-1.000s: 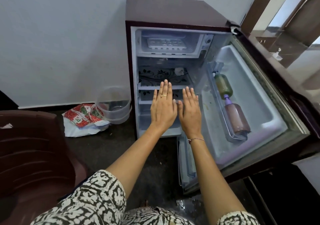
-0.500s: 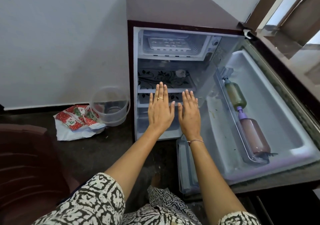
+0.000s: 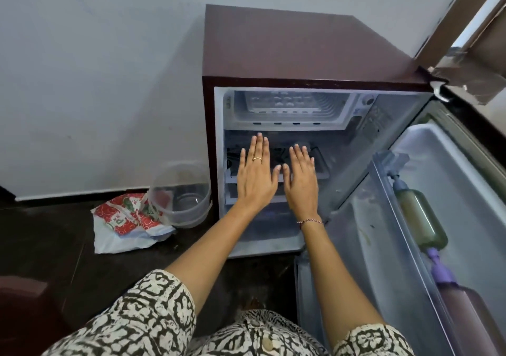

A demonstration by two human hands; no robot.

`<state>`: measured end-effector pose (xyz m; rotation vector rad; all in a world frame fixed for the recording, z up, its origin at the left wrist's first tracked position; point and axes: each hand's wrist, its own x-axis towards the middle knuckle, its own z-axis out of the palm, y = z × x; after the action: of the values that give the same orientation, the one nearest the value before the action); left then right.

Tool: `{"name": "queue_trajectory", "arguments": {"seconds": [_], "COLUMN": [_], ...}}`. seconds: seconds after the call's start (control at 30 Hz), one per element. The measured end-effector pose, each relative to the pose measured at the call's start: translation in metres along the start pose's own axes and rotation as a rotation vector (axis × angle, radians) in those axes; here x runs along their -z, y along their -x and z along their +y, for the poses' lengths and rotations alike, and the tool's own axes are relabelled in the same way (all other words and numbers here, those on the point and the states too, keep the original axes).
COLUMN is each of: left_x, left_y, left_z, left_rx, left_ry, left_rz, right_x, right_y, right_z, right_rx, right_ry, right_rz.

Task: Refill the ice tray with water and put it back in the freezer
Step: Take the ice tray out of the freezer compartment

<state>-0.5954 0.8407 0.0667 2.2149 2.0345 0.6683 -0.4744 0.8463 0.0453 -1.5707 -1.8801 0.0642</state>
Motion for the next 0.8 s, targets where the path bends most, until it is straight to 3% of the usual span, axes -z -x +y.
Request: {"name": "queue_trajectory", "arguments": {"seconds": [0.57, 0.8], "left_x": [-0.031, -0.028], "left_y": [-0.134, -0.186], "left_z": [0.003, -0.003], "left_rx": [0.068, 0.237], "left_ry": [0.119, 0.275], "left_rz": [-0.006, 0.052], "right_x": [-0.042, -0.041], "right_y": [-0.105, -0.153], "right_z": [0.046, 0.072], "right_rx": [-0.011, -0.174], "right_ry": [0.039, -0.109], "right_rz": [0.02, 0.067]}}
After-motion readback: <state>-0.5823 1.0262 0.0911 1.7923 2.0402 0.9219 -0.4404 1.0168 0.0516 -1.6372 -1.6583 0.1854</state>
